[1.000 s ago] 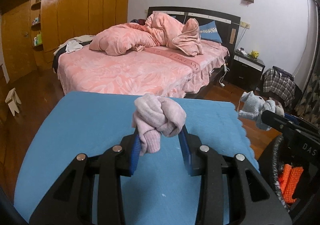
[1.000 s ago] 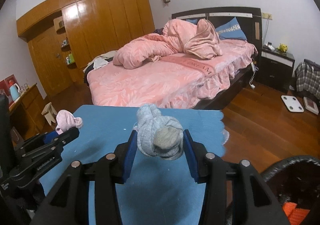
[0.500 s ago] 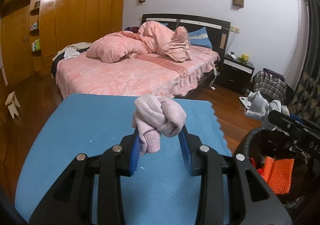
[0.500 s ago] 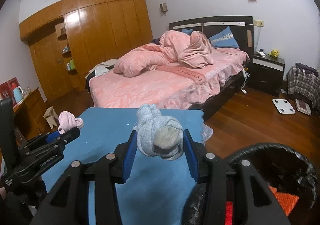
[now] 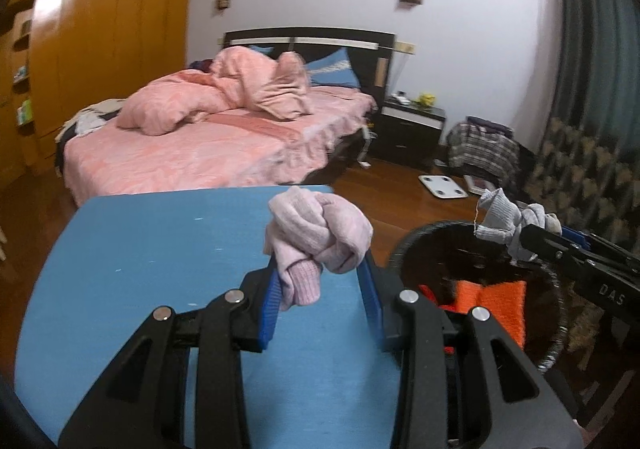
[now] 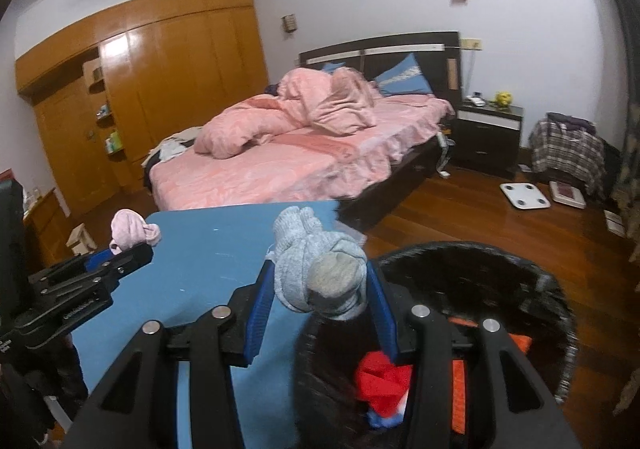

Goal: Collect trash
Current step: 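Carry both socks over the bin and open both tools to drop them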

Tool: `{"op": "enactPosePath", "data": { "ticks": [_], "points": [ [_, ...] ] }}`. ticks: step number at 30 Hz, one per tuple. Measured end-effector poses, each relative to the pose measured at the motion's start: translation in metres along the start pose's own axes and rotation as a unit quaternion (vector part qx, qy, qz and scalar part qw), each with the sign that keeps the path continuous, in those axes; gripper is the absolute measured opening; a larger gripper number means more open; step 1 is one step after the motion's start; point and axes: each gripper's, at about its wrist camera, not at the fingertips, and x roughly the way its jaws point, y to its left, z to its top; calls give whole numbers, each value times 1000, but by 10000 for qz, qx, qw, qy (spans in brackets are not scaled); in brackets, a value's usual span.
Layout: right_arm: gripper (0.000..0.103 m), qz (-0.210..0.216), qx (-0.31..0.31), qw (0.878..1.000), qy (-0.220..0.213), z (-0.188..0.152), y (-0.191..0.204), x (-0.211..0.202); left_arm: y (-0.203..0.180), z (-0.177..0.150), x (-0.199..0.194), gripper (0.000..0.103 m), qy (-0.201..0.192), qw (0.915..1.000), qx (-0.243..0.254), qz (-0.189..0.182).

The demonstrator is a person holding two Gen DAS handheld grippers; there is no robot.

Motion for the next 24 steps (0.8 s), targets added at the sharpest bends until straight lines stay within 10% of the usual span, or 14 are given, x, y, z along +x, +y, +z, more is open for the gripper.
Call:
{"op": "enactPosePath", "data": {
  "ticks": [24],
  "points": [
    [45, -1011, 451, 9938, -69, -16, -100, -36, -124, -7, 62, 35, 128, 9888, 672, -1329]
  ]
}}
